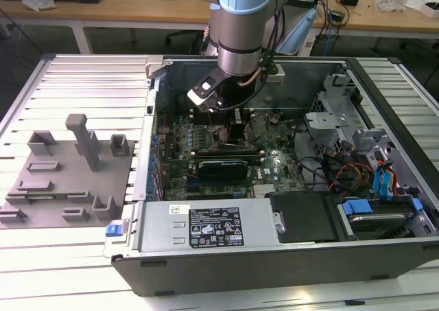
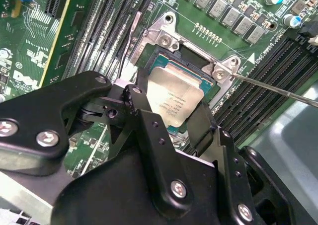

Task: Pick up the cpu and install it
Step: 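Place the cpu into insertion slot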

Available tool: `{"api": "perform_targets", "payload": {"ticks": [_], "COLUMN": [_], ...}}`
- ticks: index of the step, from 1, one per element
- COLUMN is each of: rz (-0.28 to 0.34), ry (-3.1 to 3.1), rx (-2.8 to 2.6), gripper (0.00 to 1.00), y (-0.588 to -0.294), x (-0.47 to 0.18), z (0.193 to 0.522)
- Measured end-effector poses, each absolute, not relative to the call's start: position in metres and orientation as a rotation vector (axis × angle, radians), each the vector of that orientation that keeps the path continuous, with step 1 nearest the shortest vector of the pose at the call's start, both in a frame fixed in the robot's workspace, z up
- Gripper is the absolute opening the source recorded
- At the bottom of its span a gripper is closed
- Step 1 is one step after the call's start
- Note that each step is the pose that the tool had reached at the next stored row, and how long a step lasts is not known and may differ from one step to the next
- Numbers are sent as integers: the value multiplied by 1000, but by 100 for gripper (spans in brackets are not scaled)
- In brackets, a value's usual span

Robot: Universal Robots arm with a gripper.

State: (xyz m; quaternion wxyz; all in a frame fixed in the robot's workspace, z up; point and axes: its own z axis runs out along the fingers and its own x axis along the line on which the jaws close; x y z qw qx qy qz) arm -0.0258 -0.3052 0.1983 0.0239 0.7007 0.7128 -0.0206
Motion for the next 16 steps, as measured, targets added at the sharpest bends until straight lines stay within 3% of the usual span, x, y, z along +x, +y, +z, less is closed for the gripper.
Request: {"api": "perform_targets", "payload": {"ticks": [16], "rz": [-64], "ry": [2206], "rx": [2168], "gripper": [55], "y": [-305], "x": [-27], "z": [196]}}
